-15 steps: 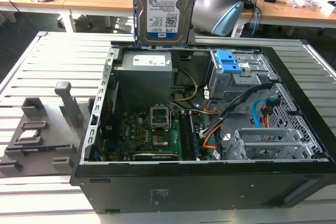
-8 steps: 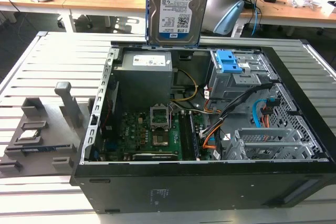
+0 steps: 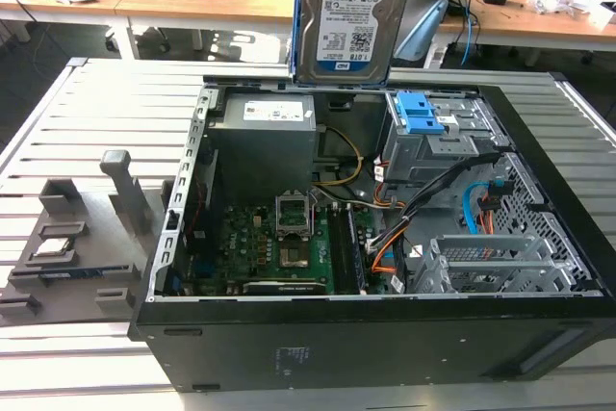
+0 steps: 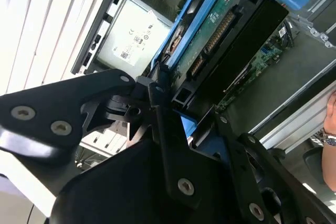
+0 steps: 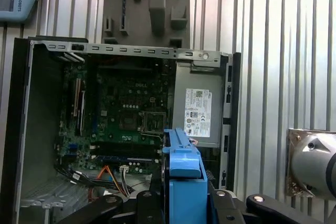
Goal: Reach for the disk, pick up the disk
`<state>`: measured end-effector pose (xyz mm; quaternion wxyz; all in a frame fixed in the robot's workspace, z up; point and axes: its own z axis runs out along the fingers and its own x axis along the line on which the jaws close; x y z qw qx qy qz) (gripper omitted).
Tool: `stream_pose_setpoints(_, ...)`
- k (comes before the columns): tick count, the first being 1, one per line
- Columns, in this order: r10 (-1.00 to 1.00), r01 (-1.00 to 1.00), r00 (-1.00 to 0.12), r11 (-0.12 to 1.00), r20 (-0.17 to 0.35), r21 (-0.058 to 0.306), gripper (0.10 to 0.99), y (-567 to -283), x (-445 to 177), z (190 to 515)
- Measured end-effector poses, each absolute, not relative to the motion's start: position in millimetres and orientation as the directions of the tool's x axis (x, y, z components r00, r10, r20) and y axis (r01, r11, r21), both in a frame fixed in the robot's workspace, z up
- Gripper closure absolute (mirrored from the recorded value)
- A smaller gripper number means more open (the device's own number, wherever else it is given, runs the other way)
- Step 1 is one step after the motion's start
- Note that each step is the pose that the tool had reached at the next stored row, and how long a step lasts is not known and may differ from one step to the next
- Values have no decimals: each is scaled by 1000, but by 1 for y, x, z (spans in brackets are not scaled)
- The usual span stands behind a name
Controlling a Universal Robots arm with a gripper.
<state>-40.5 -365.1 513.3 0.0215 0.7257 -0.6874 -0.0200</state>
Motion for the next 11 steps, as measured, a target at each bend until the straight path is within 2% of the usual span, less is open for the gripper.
stream_pose_setpoints(11,-999,-997,54,-54,0,61,718,-365,-6,513)
